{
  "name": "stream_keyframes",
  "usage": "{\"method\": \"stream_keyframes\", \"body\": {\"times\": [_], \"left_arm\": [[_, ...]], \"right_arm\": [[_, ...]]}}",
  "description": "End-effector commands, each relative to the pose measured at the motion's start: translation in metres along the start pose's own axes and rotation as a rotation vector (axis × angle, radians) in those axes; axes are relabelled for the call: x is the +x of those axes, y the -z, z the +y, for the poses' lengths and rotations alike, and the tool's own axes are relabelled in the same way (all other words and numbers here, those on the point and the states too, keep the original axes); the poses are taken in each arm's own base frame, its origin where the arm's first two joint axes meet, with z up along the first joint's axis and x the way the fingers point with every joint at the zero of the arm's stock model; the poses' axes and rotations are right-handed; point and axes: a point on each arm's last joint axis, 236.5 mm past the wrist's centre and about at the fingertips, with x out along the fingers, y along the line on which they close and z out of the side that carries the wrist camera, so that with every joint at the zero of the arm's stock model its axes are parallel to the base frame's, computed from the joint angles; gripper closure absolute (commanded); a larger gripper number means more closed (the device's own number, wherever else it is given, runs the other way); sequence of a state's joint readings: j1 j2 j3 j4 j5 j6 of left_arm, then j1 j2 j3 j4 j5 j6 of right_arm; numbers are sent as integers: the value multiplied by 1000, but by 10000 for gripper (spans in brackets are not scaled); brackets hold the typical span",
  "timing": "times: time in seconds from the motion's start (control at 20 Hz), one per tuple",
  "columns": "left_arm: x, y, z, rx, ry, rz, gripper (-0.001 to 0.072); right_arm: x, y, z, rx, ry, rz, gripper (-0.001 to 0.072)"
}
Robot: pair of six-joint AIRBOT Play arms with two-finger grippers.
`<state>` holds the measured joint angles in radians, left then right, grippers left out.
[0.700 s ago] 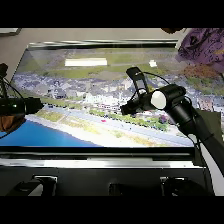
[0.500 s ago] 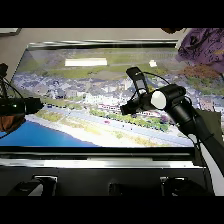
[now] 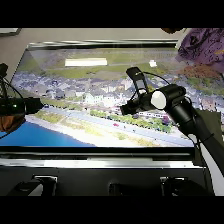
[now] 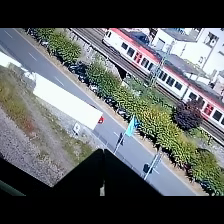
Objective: Fold the clothes and pants, and hang the long-sleeved shirts on hangers.
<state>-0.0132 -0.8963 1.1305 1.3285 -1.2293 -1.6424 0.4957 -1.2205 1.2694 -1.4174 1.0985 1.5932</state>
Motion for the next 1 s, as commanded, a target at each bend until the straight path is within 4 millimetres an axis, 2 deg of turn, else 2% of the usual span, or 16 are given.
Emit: {"method": "stream_keyframes", "body": {"times": [0.0, 0.35, 0.6, 0.65, 0.7, 0.8, 0.95], "left_arm": [[0, 0, 0, 0, 0, 0, 693], [0, 0, 0, 1, 0, 1, 692], [2, -7, -3, -4, 12, -27, 676], [2, -6, -2, -11, 11, -22, 409], [2, -2, 3, -32, -8, -2, -13], [0, -6, 41, -99, -158, -18, -13], [-15, -22, 108, -175, -373, -107, -13]], "right_arm": [[0, 0, 1, -1, -1, -1, 672], [0, 0, 1, -1, -1, -1, 672], [0, -1, 1, -1, -1, -3, 672], [0, -1, 1, -1, -1, -3, 672], [0, -1, 1, 1, -3, -3, 672], [0, -1, 1, 1, -3, -3, 672], [0, -1, 1, 1, -3, -3, 673]]}}
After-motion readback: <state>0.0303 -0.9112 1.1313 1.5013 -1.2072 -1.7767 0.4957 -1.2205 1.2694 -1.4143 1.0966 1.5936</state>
